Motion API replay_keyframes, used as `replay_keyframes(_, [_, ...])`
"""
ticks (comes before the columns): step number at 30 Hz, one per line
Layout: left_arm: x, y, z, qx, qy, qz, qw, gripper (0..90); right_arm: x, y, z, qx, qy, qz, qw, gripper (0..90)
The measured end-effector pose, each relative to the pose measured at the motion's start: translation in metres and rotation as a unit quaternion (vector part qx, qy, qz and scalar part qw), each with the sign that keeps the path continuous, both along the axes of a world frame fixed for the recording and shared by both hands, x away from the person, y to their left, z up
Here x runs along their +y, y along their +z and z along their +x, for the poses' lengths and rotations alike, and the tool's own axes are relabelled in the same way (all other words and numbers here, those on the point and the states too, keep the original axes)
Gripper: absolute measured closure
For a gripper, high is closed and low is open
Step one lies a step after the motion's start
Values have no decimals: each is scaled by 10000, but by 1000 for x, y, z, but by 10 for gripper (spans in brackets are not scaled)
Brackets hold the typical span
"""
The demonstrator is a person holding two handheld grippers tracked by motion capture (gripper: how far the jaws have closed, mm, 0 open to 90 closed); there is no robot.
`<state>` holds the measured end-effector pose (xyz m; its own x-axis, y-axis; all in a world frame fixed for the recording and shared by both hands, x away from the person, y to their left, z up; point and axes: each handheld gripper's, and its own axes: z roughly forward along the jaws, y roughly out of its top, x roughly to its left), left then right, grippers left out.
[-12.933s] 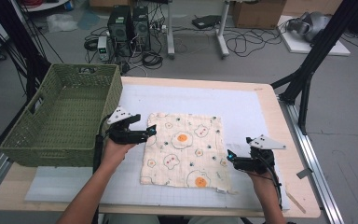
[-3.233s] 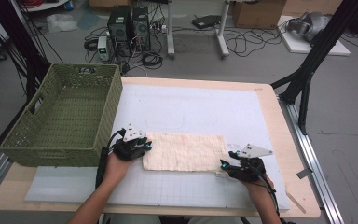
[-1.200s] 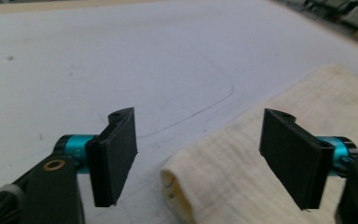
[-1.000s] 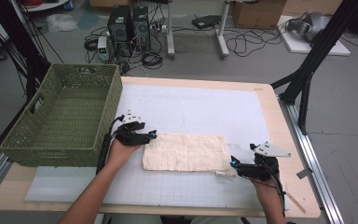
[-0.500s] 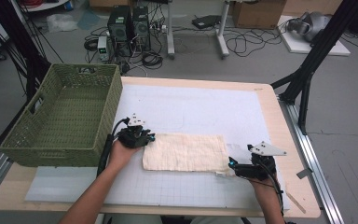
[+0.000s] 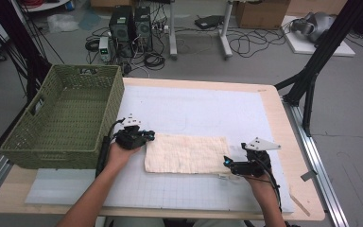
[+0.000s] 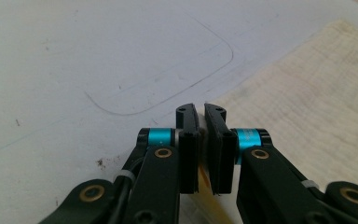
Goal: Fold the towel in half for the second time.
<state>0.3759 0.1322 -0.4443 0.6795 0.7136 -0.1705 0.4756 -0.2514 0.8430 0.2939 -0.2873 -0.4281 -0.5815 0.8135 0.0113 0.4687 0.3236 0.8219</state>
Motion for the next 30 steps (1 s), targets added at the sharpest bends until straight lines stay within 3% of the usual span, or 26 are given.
replay_keyframes(6, [0,2,-3,-112,-18,-38,9999,837,3,5,11,2,35,103,9999,113])
replay_keyframes(13, [2,3,-3,-122,7,-126,9998,836,13,14,44,78,107,-78,9999,115])
replay_keyframes(14, [2,3,-3,-118,2,-129,9998,836,14,15,49,91,104,-107,9998,139])
replay_keyframes(16, [3,3,-2,-116,7,-126,9999,835,15,16,59,156,272,-146,9994,292])
replay_keyframes(19, [3,3,-2,-116,7,-133,9998,834,18,14,70,234,352,-256,9988,405])
replay_keyframes(24, [3,3,-2,-109,12,-127,9999,834,22,6,87,418,317,-477,9975,494])
replay_keyframes(30, [3,2,-2,-108,11,-111,9999,834,20,-8,97,733,386,-444,9956,548])
